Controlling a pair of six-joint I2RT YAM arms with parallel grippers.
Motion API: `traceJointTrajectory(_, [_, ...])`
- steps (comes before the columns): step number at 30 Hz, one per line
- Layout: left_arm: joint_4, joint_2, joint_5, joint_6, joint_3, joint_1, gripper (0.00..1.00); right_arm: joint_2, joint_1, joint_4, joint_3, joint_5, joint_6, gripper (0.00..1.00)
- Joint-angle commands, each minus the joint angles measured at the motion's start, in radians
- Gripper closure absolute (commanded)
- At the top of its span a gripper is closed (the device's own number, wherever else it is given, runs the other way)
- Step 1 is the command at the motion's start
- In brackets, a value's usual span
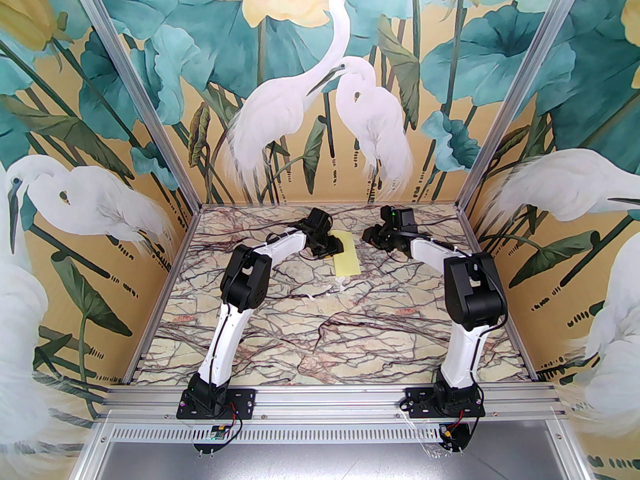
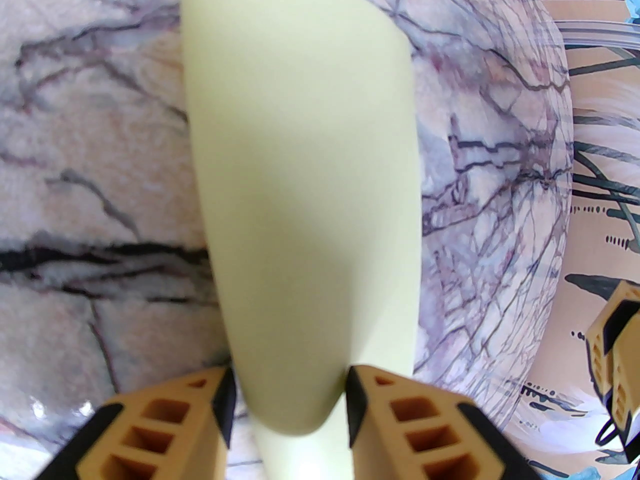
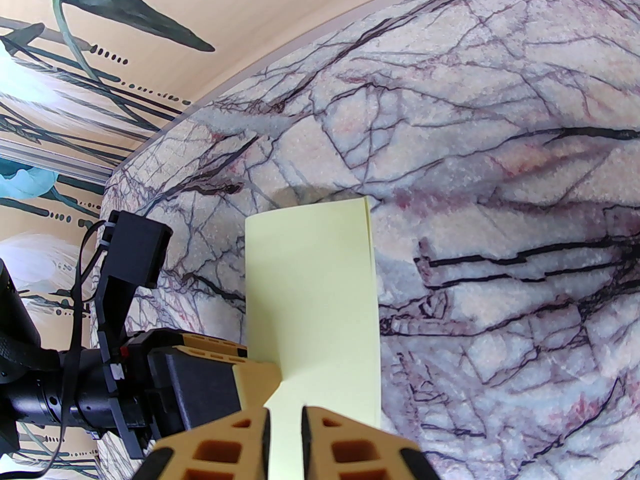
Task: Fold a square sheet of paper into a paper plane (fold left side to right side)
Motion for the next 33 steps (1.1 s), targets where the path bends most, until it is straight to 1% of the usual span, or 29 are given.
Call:
traceJointTrajectory(1, [-0.023,0.082,-0.055,0.005,0.004,-0.019,0.57,0.017,0.003,0.013,-0.008,0.002,0.016,0.82])
traceJointTrajectory(10, [-0.046,0.101,-0.078,-0.003,0.031,-0.023,0.57,0.032,0.011,0.013,-0.005,-0.007,0.013,0.82])
traceJointTrajectory(31, [-0.076,0.127,-0.088,-0.025,0.081,-0.034,0.56,0.050,0.022,0.013,-0.001,-0.014,0.010,0.82])
traceJointTrajectory(33, [-0.075,0.129,-0.086,-0.027,0.082,-0.036,0.57,0.060,0.024,0.004,0.008,-0.020,0.007,0.84])
